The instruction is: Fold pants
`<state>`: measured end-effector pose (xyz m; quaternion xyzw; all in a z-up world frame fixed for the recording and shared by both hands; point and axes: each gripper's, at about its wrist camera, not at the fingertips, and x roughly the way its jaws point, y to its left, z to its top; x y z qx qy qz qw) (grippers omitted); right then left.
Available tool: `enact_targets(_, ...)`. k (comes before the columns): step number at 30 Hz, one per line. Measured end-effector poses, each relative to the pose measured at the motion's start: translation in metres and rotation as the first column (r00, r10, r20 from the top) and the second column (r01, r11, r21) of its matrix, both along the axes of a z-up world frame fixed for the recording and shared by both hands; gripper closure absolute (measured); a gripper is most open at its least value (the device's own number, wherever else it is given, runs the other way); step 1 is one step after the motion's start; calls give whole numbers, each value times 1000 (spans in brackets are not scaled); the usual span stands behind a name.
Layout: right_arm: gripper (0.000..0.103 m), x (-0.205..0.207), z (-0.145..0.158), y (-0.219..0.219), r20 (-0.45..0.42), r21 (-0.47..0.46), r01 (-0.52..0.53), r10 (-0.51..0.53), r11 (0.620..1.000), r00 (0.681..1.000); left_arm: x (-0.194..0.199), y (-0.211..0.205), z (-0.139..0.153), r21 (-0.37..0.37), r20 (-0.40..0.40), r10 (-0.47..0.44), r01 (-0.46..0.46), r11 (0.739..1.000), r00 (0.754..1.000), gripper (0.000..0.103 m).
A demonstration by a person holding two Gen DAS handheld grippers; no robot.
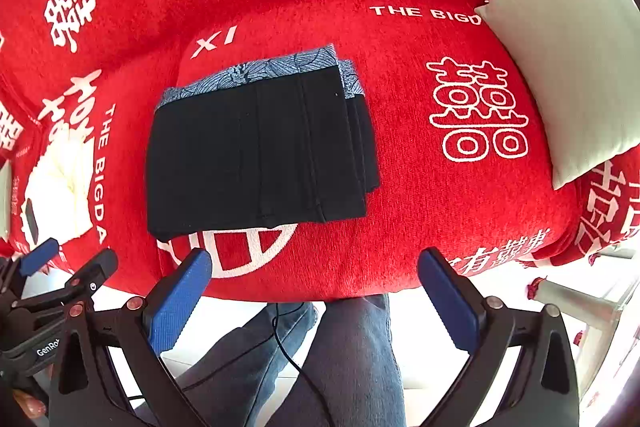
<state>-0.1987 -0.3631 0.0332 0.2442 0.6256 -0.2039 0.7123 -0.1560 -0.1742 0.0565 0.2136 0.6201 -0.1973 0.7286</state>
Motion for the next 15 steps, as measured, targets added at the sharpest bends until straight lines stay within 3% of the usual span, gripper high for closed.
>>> enact_targets(15, 0, 11, 8, 1, -13, -32, -29, 29, 999, 1000, 5, 0, 6, -31, -13, 4, -4, 1000, 1000, 0)
